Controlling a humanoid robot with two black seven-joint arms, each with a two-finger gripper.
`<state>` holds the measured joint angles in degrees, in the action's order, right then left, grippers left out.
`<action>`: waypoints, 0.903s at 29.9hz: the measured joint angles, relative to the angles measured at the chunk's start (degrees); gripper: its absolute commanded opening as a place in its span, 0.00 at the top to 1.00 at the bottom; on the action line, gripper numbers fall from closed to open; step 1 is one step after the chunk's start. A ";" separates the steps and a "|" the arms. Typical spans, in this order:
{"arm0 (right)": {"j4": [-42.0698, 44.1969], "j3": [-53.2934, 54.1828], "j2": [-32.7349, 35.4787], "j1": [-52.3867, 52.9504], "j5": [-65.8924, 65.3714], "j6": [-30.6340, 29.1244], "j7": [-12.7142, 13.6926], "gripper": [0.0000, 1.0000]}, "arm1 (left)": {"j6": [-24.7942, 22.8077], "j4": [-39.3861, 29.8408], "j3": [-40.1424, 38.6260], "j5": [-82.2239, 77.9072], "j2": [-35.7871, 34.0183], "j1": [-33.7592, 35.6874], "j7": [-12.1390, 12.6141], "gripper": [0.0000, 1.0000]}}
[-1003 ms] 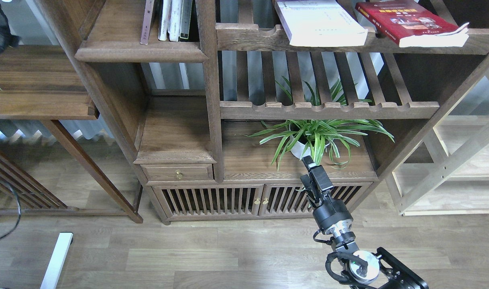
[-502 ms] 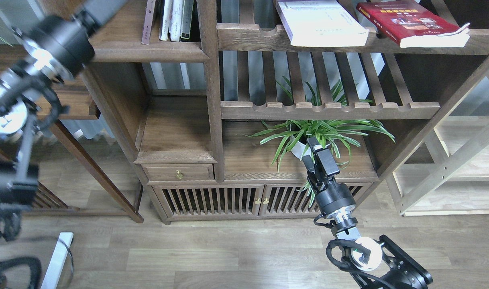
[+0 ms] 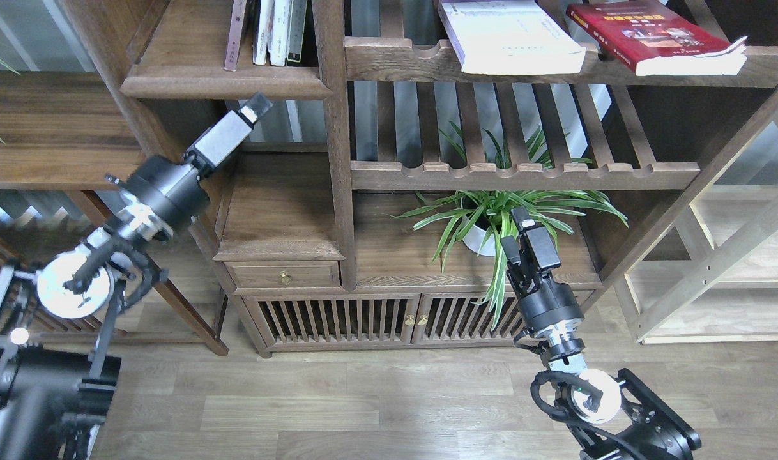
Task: Organize books on shelf
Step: 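Raise the right gripper up past the plant toward the red book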
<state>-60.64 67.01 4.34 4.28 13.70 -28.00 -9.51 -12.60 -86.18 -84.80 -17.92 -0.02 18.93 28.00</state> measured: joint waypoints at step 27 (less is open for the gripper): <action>-2.14 5.81 -0.12 0.48 -0.08 0.00 -3.92 0.00 | -8.88 -0.35 -1.42 4.80 0.02 -8.48 0.00 0.01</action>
<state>-62.77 72.82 4.22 4.75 13.62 -28.00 -13.43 -21.48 -86.53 -86.22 -13.11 0.00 10.45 28.00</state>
